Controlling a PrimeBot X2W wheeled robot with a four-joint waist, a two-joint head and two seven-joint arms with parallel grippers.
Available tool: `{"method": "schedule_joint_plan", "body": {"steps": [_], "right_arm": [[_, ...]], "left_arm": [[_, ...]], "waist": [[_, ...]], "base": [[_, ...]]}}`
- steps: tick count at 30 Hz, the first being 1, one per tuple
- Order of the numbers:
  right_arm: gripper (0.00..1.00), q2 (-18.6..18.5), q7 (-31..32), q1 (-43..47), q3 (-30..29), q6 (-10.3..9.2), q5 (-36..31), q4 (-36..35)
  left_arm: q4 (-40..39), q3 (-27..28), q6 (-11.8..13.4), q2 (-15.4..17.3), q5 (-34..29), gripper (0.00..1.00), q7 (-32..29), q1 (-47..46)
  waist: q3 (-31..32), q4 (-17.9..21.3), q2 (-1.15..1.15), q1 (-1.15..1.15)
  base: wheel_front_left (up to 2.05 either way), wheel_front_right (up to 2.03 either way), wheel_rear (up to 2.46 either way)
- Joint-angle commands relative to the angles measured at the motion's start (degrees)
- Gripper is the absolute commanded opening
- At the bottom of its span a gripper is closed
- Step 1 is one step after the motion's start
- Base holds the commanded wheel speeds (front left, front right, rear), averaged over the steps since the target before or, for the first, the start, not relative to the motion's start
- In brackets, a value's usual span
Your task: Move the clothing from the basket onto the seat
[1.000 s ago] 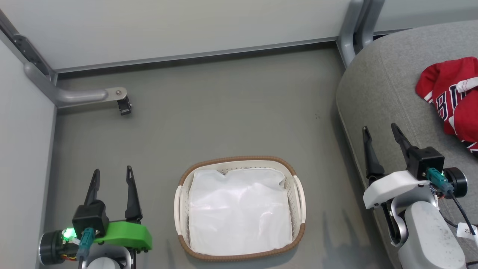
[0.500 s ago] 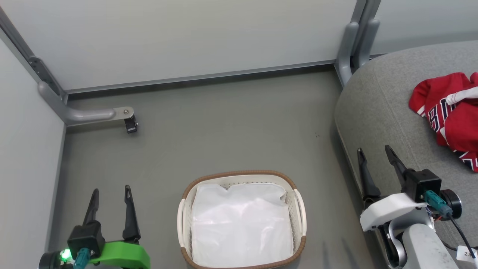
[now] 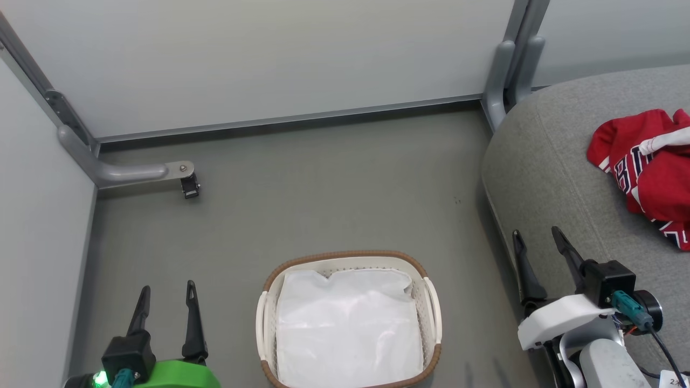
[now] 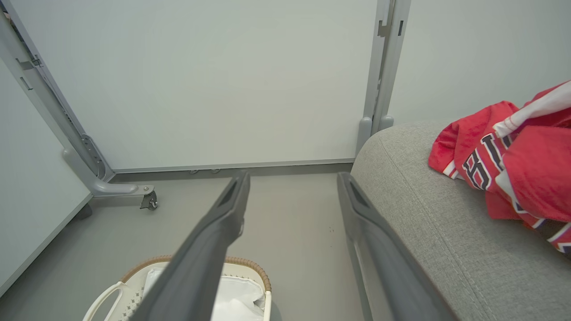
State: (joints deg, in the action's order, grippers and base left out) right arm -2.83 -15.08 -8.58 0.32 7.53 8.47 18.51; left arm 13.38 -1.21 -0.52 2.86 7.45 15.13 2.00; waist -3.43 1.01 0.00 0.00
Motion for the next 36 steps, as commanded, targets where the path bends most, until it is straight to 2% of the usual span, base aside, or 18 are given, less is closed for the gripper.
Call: {"method": "schedule_joint_plan", "body": {"steps": [1, 3, 4, 7, 21, 36], "right_arm": [[1.0, -0.21, -0.12, 0.2, -0.01, -0.08, 0.11, -0.13], [1.0, -0.22, -0.12, -0.13, -0.22, -0.08, -0.35, -0.33], [0.0, 0.0, 0.0, -0.11, -0.14, 0.0, -0.17, -0.11], [0.0, 0.29, 0.24, 0.18, -0.18, 0.0, 0.3, 1.28], [0.0, 0.21, 4.3, 0.55, -1.48, -0.01, 16.0, 0.14], [0.0, 0.12, 7.74, 1.02, -2.52, -0.02, 29.8, -0.97]], "left_arm": [[0.24, 0.19, -0.38, 0.1, 0.84, 1.0, 0.0, 0.53], [0.2, 0.36, -0.84, 0.1, 1.99, 1.0, 0.0, 0.31], [0.11, 0.19, -0.76, -0.01, 1.91, 0.0, -0.01, -0.02], [1.55, 0.18, -0.78, -0.18, 2.52, 0.0, -0.21, -0.14], [1.4, 1.65, -1.96, -0.13, 17.99, 0.0, -4.28, -1.8], [1.13, 2.84, -3.01, -0.08, 31.6, 0.0, -7.75, -3.18]], "waist": [[-0.18, 0.11, 0.0, 0.0], [-0.33, 0.13, 0.0, 0.0], [-0.31, 0.13, 0.0, 0.0], [-0.32, 0.12, 0.0, 0.0], [0.09, 0.0, 0.0, 0.0], [0.5, -0.14, 0.0, 0.0]], "base": [[0.0, 0.0, 0.0], [0.0, 0.0, 0.0], [0.0, 0.0, 0.0], [0.0, 0.0, 0.0], [0.0, 0.0, 0.0], [0.0, 0.0, 0.0]]}}
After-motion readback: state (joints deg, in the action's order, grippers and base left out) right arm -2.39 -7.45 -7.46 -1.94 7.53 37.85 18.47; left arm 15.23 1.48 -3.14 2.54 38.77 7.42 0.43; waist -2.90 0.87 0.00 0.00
